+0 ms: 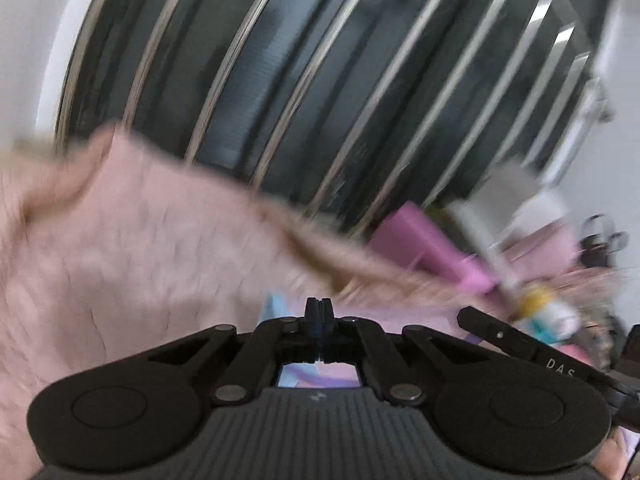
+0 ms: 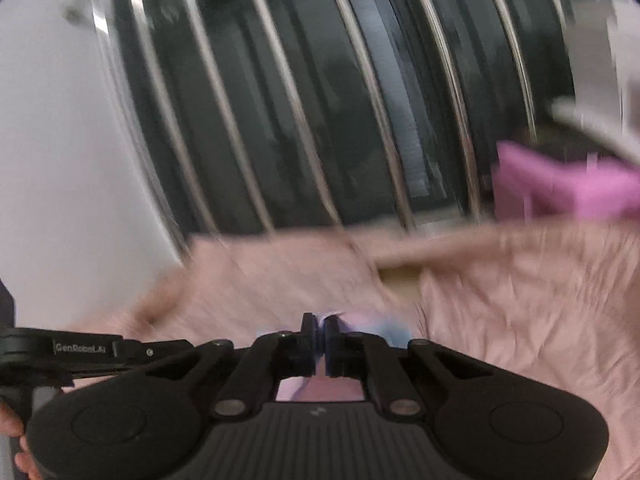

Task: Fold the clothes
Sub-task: 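Lift the pink-blue garment up with both grippers to unfold it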

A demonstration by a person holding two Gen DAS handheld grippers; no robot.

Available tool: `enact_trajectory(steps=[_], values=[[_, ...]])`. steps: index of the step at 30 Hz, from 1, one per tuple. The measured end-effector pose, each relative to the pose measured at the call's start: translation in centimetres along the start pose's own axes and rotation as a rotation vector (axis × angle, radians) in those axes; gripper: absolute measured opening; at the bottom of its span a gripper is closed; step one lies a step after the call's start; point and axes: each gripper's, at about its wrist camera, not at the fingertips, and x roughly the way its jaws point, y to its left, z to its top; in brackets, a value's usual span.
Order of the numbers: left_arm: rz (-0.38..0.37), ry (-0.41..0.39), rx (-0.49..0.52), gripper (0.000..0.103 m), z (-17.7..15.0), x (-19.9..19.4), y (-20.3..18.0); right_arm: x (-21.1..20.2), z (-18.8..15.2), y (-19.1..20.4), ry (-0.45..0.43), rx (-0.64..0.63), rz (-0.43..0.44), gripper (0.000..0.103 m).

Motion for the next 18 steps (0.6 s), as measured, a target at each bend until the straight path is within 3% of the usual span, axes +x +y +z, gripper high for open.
enact_trajectory(steps=[3, 5, 6, 7, 10, 15, 17, 18], values=[[-0.063, -0.059, 0.094, 0.002, 1.1, -6.9, -3.9, -6.9, 2.1, 3.0, -0.110, -0.063, 0.041, 0.003], [-0.088, -0.103, 0.174, 0.036, -0.2, -11.3, -6.4, -11.3, 3.4, 5.2, -0.171, -0.102, 0.068, 0.003], [-0.097, -0.141, 0.233, 0.063, -1.7, -13.4, -7.4, -13.2, 3.8, 6.2, -0.191, -0.124, 0.082, 0.003], [-0.107, -0.179, 0.292, 0.072, -3.3, -15.5, -8.3, -15.0, 4.2, 7.3, -0.211, -0.146, 0.096, 0.003], [-0.085, -0.231, 0.424, 0.081, -9.2, -19.9, -10.1, -19.7, 5.0, 10.2, -0.230, -0.204, 0.125, 0.003], [-0.094, -0.302, 0.589, 0.094, -17.7, -22.2, -13.4, -26.0, 4.3, 14.5, -0.231, -0.249, 0.205, 0.003], [-0.074, -0.346, 0.588, 0.093, -18.8, -22.1, -14.2, -28.3, 3.2, 16.4, -0.268, -0.296, 0.236, 0.003], [-0.064, -0.358, 0.562, 0.081, -19.0, -22.1, -14.3, -29.6, 2.7, 17.4, -0.292, -0.320, 0.249, 0.003]])
